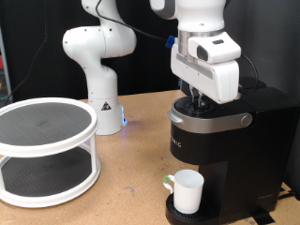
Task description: Make a cup of coffee with the keurig machine
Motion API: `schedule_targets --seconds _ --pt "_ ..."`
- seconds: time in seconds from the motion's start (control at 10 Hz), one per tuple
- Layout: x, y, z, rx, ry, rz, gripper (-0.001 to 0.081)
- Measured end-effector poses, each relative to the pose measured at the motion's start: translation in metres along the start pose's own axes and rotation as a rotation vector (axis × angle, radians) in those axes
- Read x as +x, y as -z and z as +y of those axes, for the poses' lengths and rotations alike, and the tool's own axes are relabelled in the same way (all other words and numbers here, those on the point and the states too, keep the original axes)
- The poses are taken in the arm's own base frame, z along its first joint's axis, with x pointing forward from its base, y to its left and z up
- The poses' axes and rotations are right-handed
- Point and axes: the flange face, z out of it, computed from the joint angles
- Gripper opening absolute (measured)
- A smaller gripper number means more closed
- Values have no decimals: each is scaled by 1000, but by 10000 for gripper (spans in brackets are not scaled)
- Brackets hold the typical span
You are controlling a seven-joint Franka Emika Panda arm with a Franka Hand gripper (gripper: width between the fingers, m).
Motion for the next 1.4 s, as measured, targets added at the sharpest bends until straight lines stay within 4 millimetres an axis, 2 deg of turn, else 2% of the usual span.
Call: schedule_targets --seconds 0.3,0.6,1.0,1.2,1.4 --pt "1 0 1 -8 3 6 2" --pt "-2 0 -2 -58 26 105 2" --pt "-13 1 -15 -52 68 195 2" --pt "-21 9 -22 -50 77 238 2" --pt "-27 25 -27 -54 76 267 2"
